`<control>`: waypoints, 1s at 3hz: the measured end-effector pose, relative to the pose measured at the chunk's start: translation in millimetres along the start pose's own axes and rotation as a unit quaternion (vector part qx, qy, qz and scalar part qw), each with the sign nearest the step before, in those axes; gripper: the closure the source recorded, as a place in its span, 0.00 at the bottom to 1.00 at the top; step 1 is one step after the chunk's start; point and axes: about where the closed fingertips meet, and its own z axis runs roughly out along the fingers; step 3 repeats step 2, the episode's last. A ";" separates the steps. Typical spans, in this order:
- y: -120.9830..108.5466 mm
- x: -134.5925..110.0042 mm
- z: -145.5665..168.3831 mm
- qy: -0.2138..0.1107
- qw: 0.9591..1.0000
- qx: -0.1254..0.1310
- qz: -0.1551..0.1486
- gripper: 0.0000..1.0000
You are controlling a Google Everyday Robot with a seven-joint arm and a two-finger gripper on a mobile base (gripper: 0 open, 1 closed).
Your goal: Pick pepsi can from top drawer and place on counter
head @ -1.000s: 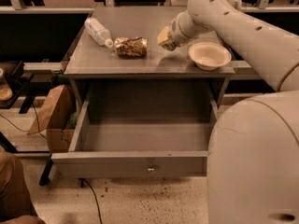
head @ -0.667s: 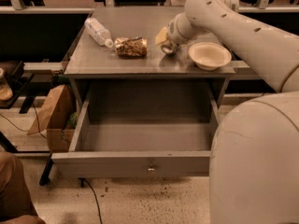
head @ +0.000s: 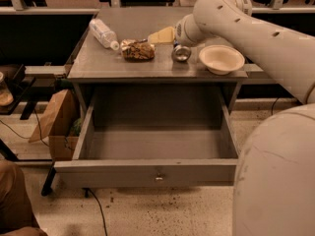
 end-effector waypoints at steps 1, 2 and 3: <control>3.8 -3.3 -7.5 -0.018 1.000 -0.008 -0.004 0.00; 4.2 -3.5 -7.2 -0.018 1.000 -0.008 -0.005 0.00; 4.2 -3.5 -7.2 -0.018 1.000 -0.008 -0.005 0.00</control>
Offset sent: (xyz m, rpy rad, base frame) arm -0.0039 0.0011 0.0067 0.0113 -0.0305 0.0101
